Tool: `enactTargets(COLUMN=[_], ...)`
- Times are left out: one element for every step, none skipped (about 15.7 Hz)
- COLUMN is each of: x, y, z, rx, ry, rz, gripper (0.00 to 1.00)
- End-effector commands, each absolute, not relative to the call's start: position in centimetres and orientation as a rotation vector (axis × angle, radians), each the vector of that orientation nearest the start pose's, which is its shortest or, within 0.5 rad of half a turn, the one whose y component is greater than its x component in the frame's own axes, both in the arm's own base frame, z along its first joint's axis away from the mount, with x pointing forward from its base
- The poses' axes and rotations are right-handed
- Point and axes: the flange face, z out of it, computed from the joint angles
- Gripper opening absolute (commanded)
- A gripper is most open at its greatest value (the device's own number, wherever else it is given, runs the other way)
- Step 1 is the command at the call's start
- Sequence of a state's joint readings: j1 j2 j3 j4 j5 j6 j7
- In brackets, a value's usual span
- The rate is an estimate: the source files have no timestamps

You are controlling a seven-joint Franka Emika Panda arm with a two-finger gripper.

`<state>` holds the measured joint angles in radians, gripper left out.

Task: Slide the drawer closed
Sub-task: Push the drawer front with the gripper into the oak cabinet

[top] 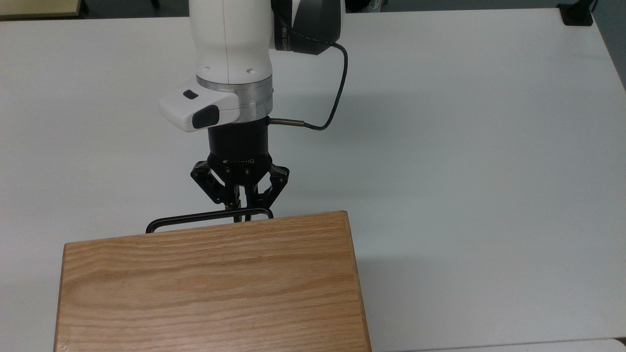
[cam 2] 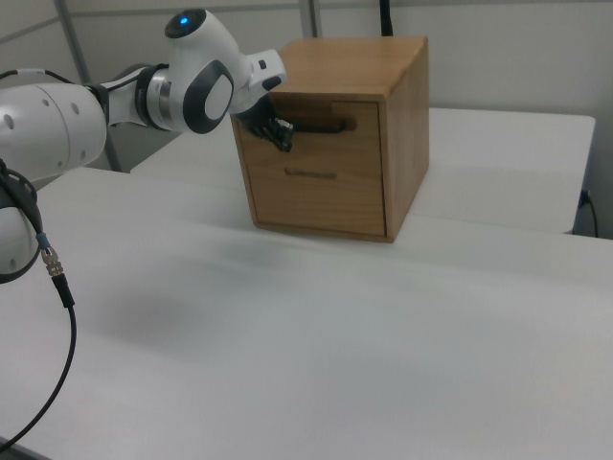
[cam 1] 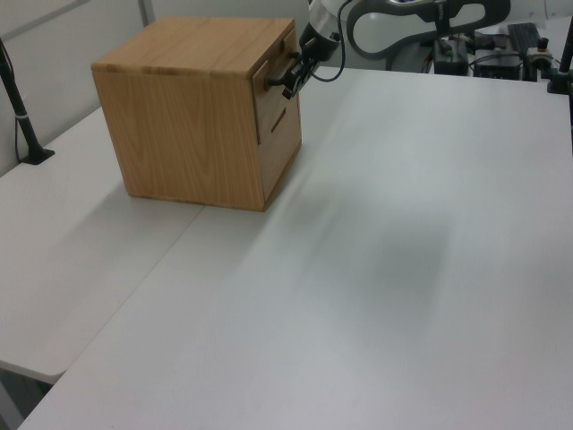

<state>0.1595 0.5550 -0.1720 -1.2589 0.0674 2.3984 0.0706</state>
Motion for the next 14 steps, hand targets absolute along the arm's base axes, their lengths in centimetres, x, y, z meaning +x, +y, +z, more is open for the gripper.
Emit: enactTargets(x=[76.8, 76.8, 76.9, 77.0, 77.1, 77.2, 77.2, 77.1, 76.8, 75.9, 74.7, 73.2, 71.5, 69.8], y=[2.6, 2.5, 2.0, 1.7, 1.6, 1.5, 1.1, 1.1, 0.9, 0.8, 0.6, 0.0, -0.1, -0.1], z=[52.5, 52.8, 53.0, 53.3, 53.6, 53.7, 53.8, 53.9, 54.3, 55.2, 54.6, 54.1, 54.6, 54.4], rx=[-2.951, -2.941, -2.931, -2.909, -2.883, -2.872, -2.872, -2.876, -2.886, -2.891, -2.923, -2.959, -2.982, -3.020], ry=[0.163, 0.167, 0.185, 0.217, 0.235, 0.237, 0.245, 0.242, 0.236, 0.232, 0.223, 0.216, 0.208, 0.198], rz=[-1.058, -1.088, -1.122, -1.163, -1.210, -1.241, -1.254, -1.254, -1.242, -1.229, -1.159, -1.068, -0.975, -0.827], gripper=[0.11, 0.11, 0.11, 0.11, 0.11, 0.11, 0.11, 0.12, 0.17, 0.28, 0.42, 0.59, 0.74, 0.88])
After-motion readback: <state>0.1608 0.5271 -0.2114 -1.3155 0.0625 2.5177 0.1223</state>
